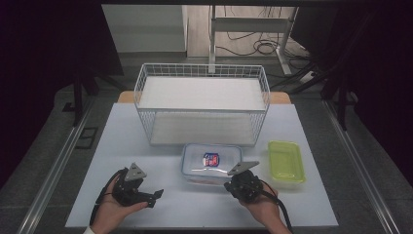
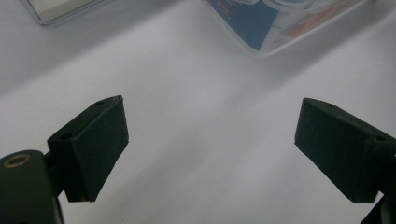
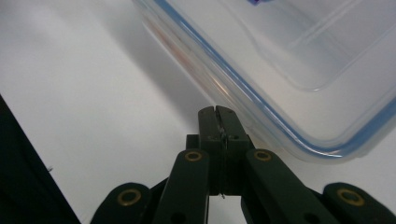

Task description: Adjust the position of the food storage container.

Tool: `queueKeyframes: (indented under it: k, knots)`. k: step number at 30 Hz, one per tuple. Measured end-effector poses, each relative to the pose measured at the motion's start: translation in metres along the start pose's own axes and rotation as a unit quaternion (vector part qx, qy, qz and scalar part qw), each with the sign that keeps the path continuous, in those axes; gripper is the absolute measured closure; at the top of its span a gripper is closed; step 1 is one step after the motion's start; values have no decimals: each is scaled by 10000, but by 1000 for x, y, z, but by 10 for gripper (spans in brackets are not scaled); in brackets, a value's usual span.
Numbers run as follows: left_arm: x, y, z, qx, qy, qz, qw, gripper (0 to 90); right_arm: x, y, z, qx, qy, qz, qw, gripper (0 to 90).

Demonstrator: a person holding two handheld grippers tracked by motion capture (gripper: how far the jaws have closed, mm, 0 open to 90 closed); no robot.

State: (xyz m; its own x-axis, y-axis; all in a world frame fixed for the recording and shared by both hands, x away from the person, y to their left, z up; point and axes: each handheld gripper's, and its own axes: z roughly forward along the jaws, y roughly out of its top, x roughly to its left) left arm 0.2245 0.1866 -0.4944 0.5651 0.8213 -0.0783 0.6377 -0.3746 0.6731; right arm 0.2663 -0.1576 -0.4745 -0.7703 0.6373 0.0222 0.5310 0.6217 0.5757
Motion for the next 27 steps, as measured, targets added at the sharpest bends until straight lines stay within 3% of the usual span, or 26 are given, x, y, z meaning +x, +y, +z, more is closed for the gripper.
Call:
queueKeyframes:
  k: [5, 9, 11, 14, 16, 20, 23, 27]
  knots:
    - [1, 0, -2, -49, 12, -36, 10000, 95, -4, 0, -19, -253, 72, 110, 9996, 894]
    - [2, 1, -3, -77, -3, -92, 9999, 95, -22, -4, -39, -546, 65, 513, 9972, 892]
    - [2, 2, -3, -103, -6, -118, 9999, 95, -33, -9, -48, -723, 137, 802, 9941, 873]
    - [3, 3, -3, -143, -38, -184, 9997, 95, -45, -15, -56, -924, 233, 1099, 9894, 730]
    - [4, 3, -3, -166, -59, -217, 9996, 95, -52, -18, -59, -1011, 325, 1276, 9861, 582]
    - [5, 4, -3, -216, -137, -313, 9992, 96, -62, -22, -61, -1196, 526, 1695, 9768, 389]
    - [6, 4, -4, -259, -195, -370, 9988, 95, -67, -25, -61, -1319, 688, 1938, 9697, 314]
    - [8, 5, -4, -327, -326, -485, 9978, 95, -69, -26, -61, -1348, 665, 2001, 9682, 272]
